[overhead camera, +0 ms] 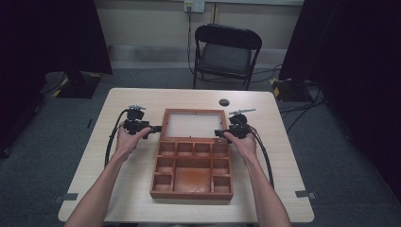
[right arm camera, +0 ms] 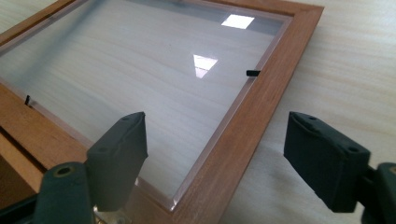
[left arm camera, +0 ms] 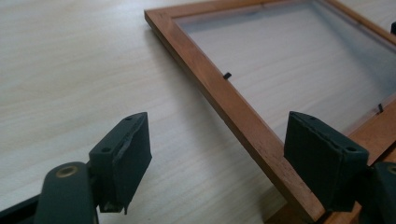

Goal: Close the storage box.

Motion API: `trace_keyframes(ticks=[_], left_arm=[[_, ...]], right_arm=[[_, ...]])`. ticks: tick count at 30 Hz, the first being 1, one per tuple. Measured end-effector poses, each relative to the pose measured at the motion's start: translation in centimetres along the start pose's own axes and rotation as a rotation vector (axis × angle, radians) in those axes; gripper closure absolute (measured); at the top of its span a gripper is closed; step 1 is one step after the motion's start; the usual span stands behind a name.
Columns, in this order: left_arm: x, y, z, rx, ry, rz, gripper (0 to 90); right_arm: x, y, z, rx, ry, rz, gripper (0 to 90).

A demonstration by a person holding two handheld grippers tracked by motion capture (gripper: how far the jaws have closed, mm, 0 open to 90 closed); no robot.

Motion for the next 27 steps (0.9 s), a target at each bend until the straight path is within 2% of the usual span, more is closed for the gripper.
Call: trace_keyframes(ticks=[5, 9, 15, 19, 21, 22, 23, 27], left_arm=[[0.1, 1.0, 0.9, 0.022, -0.007, -0.02, 22.7], [0.1, 1.6, 1.5, 0.019, 0.011, -0.042, 23.6], [0.0, 2.1, 2.4, 0.055, 0.018, -0.053, 24.4], [0.0, 2.5, 2.5, 0.075, -0.001, -0.061, 23.5], [-0.1, 2.6, 2.6, 0.073, 0.007, -0.053, 22.9], [-0.1, 2.7, 2.9, 0.09, 0.004, -0.049, 23.6], [-0.2, 2.9, 3.1, 0.103, -0.001, -0.052, 23.6], [-0.2, 3.0, 3.2, 0.103, -0.011, -0.062, 23.4]], right_arm=[[0.2, 0.4, 0.2, -0.031, 0.059, -0.013, 15.9], [0.3, 0.5, 0.3, -0.045, 0.067, -0.021, 14.8], [0.3, 0.8, 0.1, -0.068, 0.09, -0.023, 15.2], [0.3, 1.1, 0.0, -0.095, 0.111, -0.037, 14.3], [0.3, 1.2, 0.0, -0.106, 0.114, -0.035, 14.3], [0.3, 1.4, -0.3, -0.139, 0.135, -0.033, 14.3], [0.3, 1.5, -0.3, -0.146, 0.138, -0.033, 14.3], [0.1, 1.9, -0.5, -0.162, 0.139, -0.036, 13.3]])
Point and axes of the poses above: each handheld gripper's, and its own axes: y roughly forward along the jaws, x roughly out of its underside, z roughly to its right, the point moved 10 cm from there along y, roughly forward along the jaws, and after that the axes turned 7 degrees about -z, right-handed, at the moved point
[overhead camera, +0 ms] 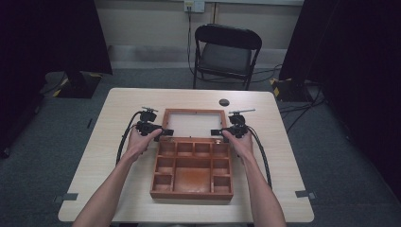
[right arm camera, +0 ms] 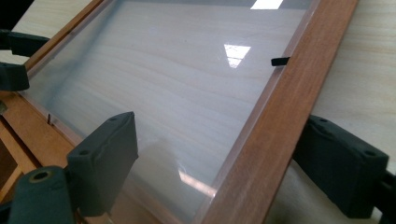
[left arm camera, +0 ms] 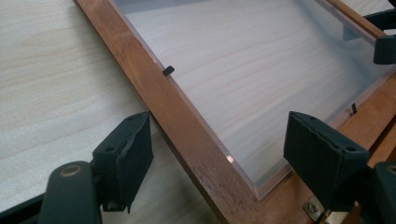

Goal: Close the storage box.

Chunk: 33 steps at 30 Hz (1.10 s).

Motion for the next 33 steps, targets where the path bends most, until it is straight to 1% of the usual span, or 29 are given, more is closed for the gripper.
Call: trace_keyframes(ticks=[1, 2, 3, 4, 5, 7, 8, 9, 10, 11, 14, 16, 17, 22, 24, 25, 26, 27, 28, 29, 30, 31, 32, 33], left_arm=[[0.0, 0.0, 0.0, 0.008, -0.004, -0.005, 22.6], [0.0, 0.1, 0.0, 0.014, -0.012, -0.004, 22.2], [0.1, 0.1, -0.1, 0.025, -0.019, -0.008, 22.1], [0.1, 0.1, -0.1, 0.025, -0.019, -0.008, 22.0], [0.1, 0.2, -0.2, 0.032, -0.023, -0.006, 21.5], [0.1, 0.4, -0.4, 0.028, -0.046, -0.009, 16.9], [0.1, 0.4, -0.4, 0.028, -0.046, -0.009, 16.1], [0.1, 0.5, -0.3, 0.04, -0.06, -0.011, 16.1], [0.1, 0.5, -0.1, 0.04, -0.038, -0.014, 16.2], [0.1, 0.5, 0.0, 0.038, -0.037, -0.011, 16.4], [0.1, 0.5, 0.0, 0.041, -0.037, -0.019, 16.3], [0.2, 0.6, 0.0, 0.066, -0.05, -0.021, 16.7], [0.2, 0.6, 0.0, 0.077, -0.054, -0.023, 16.9], [0.1, 0.7, 0.0, 0.076, -0.054, -0.022, 16.8], [0.1, 0.7, 0.2, 0.085, -0.06, -0.026, 17.0], [0.1, 0.7, 0.2, 0.087, -0.053, -0.03, 17.0], [0.1, 0.7, 0.3, 0.085, -0.055, -0.034, 17.0], [0.0, 0.6, 0.4, 0.079, -0.041, -0.033, 17.1], [0.0, 0.5, 0.4, 0.075, -0.029, -0.034, 17.1], [-0.1, 0.3, 0.5, 0.061, -0.012, -0.03, 17.7], [-0.1, 0.3, 0.5, 0.061, -0.012, -0.03, 18.4], [-0.3, 0.1, 0.6, 0.052, 0.003, -0.023, 19.1], [-0.3, 0.1, 0.6, 0.052, 0.003, -0.023, 19.6], [-0.4, 0.0, 0.8, 0.046, 0.012, -0.018, 20.0]], right_arm=[[-0.1, 0.3, 0.0, -0.017, 0.008, 0.003, 13.2], [-0.1, 0.5, -0.1, -0.038, 0.028, 0.002, 13.2], [-0.1, 0.5, 0.0, -0.042, 0.028, 0.002, 13.3], [-0.1, 0.5, 0.0, -0.042, 0.028, 0.002, 13.3], [-0.1, 0.6, 0.0, -0.056, 0.034, 0.002, 13.3], [-0.1, 0.7, -0.1, -0.062, 0.031, 0.0, 13.0], [-0.2, 0.7, -0.1, -0.059, 0.031, 0.002, 13.0], [-0.2, 0.7, -0.1, -0.058, 0.03, 0.004, 13.0], [-0.2, 0.6, -0.1, -0.054, 0.023, 0.014, 13.0], [-0.3, 0.6, -0.2, -0.054, 0.022, 0.028, 13.0], [-0.3, 0.5, -0.1, -0.065, 0.017, 0.039, 14.8], [-0.2, 0.2, 0.1, -0.094, 0.029, 0.051, 19.5], [-0.2, 0.2, 0.1, -0.096, 0.025, 0.052, 19.6], [-0.1, 0.1, 0.2, -0.1, 0.03, 0.066, 21.2], [-0.2, 0.1, 0.2, -0.098, 0.03, 0.072, 21.6], [-0.2, 0.0, 0.2, -0.093, 0.031, 0.08, 22.4], [-0.3, -0.1, 0.2, -0.092, 0.028, 0.084, 23.5], [-0.4, -0.2, 0.2, -0.087, 0.023, 0.095, 25.4], [-0.4, -0.2, 0.2, -0.087, 0.023, 0.095, 25.4], [-0.7, -0.5, 0.1, -0.088, 0.02, 0.111, 28.4], [-0.7, -0.5, 0.1, -0.088, 0.02, 0.111, 28.4], [-0.9, -0.8, 0.0, -0.082, 0.012, 0.125, 30.5], [-1.0, -0.9, 0.0, -0.079, 0.009, 0.129, 31.2], [-1.1, -1.1, 0.0, -0.076, 0.008, 0.134, 31.8]])
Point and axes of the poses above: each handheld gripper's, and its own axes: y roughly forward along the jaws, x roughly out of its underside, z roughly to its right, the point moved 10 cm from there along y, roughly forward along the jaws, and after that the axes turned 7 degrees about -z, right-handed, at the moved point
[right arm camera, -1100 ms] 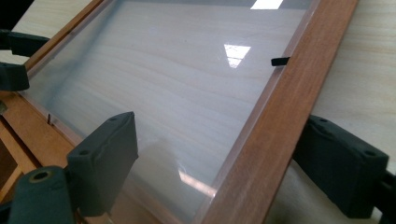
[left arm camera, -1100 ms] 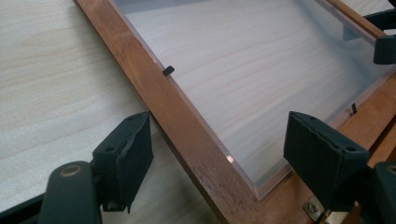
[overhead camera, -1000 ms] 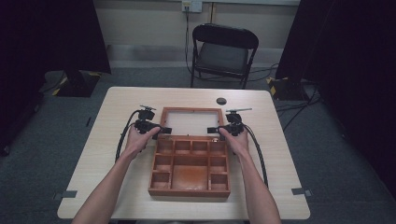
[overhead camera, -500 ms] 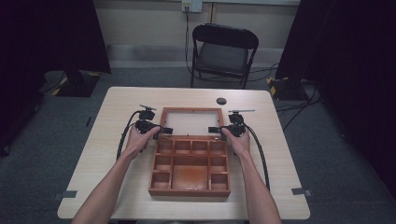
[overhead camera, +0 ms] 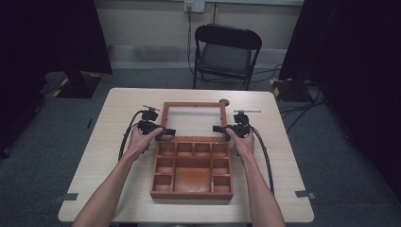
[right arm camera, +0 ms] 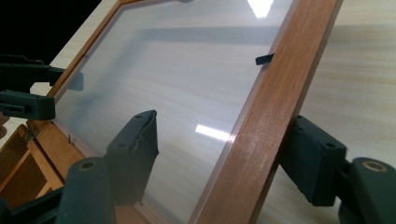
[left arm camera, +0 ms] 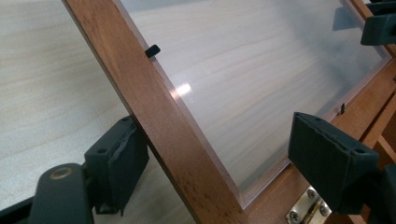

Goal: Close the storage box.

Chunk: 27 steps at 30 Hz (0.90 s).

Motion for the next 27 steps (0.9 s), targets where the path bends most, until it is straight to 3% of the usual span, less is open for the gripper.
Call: trace_keyframes(ticks=[8, 18, 27], left_arm=[[-0.5, -1.0, 0.2, -0.051, 0.064, 0.026, 26.4], [-1.3, -2.2, 0.5, -0.068, 0.09, 0.053, 31.3], [-1.7, -3.3, 0.9, -0.059, 0.099, 0.095, 33.2]], right_arm=[[-0.7, -0.9, -0.5, 0.009, -0.029, 0.029, 34.1], [-1.5, -2.0, -1.3, -0.006, -0.046, 0.054, 36.0], [-2.1, -2.9, -2.0, -0.005, -0.073, 0.063, 37.5]])
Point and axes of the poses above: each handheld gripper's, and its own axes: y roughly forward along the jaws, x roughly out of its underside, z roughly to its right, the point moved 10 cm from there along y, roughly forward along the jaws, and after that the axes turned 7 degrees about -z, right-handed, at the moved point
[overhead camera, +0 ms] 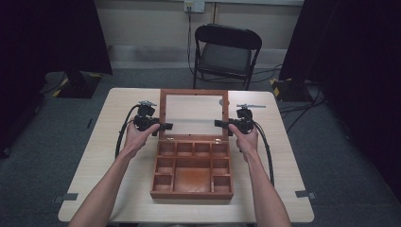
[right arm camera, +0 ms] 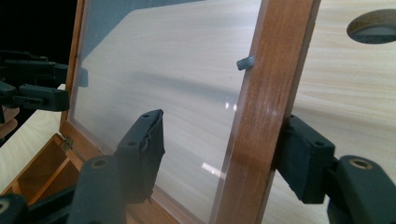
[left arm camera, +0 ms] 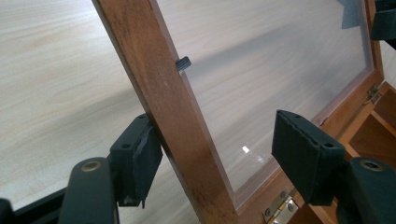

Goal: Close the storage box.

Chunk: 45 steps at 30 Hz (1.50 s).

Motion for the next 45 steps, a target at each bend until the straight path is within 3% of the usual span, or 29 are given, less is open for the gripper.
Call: trace_keyframes(ticks=[6, 21, 29, 45], left_arm=[[-0.7, -0.9, 0.2, -0.009, 0.003, 0.048, 35.7], [-1.1, -2.6, 1.1, 0.0, 0.036, 0.085, 36.9], [-1.6, -4.0, 1.8, 0.007, 0.047, 0.139, 38.8], [-1.4, -5.7, 3.0, 0.039, 0.095, 0.184, 43.1]], right_arm=[[-0.3, -0.7, -0.5, 0.002, -0.018, 0.011, 39.1], [-1.1, -1.9, -1.5, -0.007, -0.048, 0.022, 39.0], [-1.5, -2.4, -2.7, -0.001, -0.084, 0.022, 32.2], [-1.1, -4.1, -3.9, -0.002, -0.122, 0.045, 40.4]])
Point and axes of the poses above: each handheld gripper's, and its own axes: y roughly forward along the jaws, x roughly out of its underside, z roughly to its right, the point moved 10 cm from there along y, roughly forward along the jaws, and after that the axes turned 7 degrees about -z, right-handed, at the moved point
